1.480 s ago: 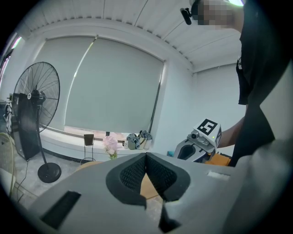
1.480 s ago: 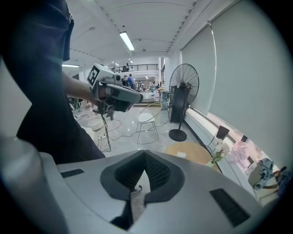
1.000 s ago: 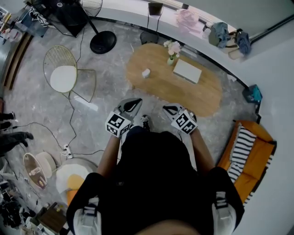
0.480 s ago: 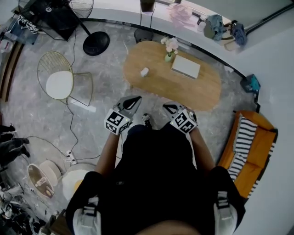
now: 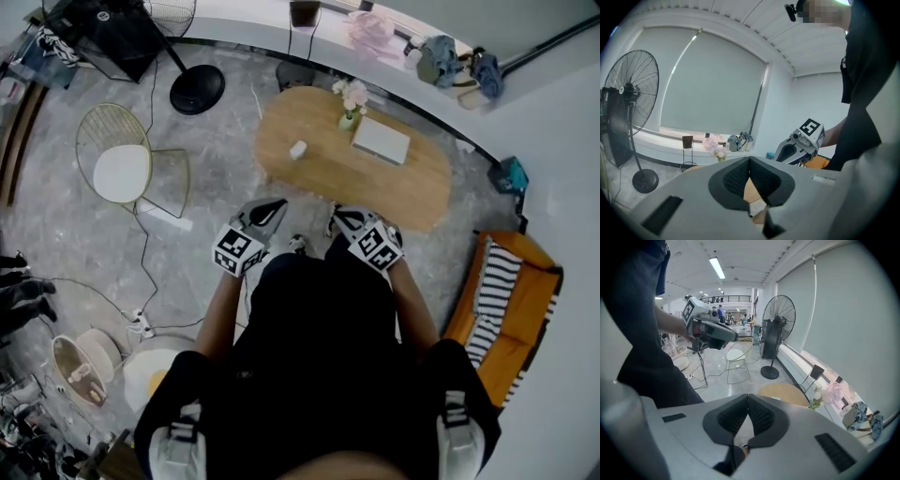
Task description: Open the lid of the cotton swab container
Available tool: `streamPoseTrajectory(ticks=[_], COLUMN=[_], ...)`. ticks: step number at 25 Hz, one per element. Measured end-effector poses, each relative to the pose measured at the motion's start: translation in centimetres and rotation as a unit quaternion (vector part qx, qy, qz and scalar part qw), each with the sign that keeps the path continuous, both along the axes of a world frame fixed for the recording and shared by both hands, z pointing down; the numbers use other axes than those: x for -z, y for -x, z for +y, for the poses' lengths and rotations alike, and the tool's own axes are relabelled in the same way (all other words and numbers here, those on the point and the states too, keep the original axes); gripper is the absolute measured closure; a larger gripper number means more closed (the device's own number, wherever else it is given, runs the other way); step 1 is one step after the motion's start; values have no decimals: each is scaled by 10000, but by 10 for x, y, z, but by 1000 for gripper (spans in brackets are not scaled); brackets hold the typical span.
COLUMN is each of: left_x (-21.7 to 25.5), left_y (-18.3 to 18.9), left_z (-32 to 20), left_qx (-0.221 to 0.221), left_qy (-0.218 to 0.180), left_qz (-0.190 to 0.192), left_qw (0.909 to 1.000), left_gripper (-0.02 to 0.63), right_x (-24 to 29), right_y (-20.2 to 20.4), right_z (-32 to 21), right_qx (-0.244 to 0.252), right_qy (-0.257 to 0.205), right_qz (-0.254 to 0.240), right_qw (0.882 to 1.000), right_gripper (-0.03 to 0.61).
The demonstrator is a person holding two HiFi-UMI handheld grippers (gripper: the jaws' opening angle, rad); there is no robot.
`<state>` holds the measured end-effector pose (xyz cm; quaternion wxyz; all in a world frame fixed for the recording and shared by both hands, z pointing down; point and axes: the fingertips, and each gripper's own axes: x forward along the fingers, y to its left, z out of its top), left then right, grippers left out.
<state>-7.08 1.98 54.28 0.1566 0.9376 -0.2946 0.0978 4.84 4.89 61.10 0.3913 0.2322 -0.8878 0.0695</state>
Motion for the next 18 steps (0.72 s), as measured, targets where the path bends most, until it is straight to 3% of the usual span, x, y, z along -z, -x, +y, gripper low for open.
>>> streamPoseTrajectory(ticks=[8,18], left_x=[0,-8], left_y=[25,33], left_z=[1,-9], left_qx=[506,746], left_qy=[-27,102], left_qz=[163,68], left_qw=[9986,9971], left_gripper=[614,614], right_x=[8,-5], right_y=[8,10], right_z=[-26,-54], right_qx=[244,446], right_qy=[-240,-128], right_qz=[58,119], right_qw=[9994,9989], right_gripper=[583,583])
